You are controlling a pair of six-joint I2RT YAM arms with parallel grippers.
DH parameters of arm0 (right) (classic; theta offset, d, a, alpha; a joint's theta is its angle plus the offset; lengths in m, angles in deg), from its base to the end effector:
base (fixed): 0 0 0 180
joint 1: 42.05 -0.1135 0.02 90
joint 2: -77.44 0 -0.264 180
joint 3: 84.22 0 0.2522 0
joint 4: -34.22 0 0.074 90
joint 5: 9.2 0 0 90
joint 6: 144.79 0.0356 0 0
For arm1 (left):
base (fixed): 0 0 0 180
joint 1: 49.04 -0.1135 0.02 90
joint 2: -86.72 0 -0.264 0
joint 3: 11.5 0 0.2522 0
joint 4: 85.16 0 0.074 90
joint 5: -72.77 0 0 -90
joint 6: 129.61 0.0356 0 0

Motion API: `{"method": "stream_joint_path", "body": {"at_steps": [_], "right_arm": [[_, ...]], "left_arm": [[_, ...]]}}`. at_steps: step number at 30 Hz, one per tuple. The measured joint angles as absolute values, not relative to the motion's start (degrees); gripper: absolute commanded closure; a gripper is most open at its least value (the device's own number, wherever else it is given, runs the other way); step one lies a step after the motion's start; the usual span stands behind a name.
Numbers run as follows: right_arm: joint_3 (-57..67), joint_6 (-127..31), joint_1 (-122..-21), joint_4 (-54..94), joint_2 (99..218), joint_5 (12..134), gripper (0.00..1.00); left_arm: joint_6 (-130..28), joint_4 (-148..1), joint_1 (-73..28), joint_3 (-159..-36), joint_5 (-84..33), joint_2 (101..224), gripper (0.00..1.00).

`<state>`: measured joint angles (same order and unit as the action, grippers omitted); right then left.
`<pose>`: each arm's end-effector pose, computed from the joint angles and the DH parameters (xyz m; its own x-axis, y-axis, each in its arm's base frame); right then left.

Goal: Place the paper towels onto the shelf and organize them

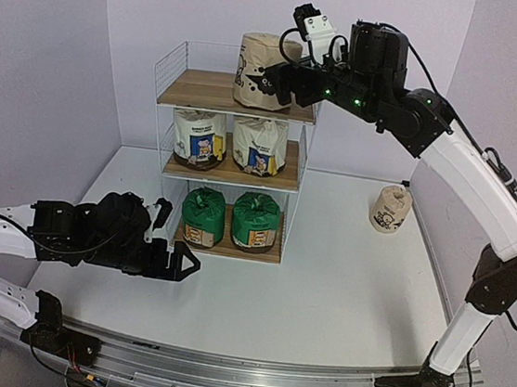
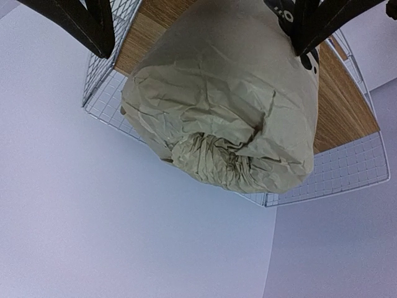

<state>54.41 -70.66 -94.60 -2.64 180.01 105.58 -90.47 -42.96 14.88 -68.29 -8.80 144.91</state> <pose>0.2476 0.2987 0.5181 0.1192 -0.2526 -0.9602 -0.4505 0.8480 -0.2791 0.0979 -0.1882 0.2564 -0.8443 -0.0203 -0.5355 0.2962 0.8151 -0.4979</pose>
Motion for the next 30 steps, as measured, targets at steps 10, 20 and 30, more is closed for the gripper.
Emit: {"method": "stream_joint_path", "body": {"at_steps": [10, 20, 30], "right_arm": [[54.33, -73.35, -94.6, -2.18, 179.96, 108.4, 0.04], [48.82, -70.59, -94.47, -1.94, 174.76, 97.57, 0.03], [43.08, -65.61, -94.47, -1.05, 164.33, 92.65, 0.03]], "left_arm": [[-90.07, -43.02, 14.88, -68.27, -9.81, 145.26, 0.0], [-90.0, -43.05, 14.88, -67.89, -9.84, 144.94, 0.0], [-89.83, -43.02, 14.88, -67.81, -9.85, 144.69, 0.0]]}}
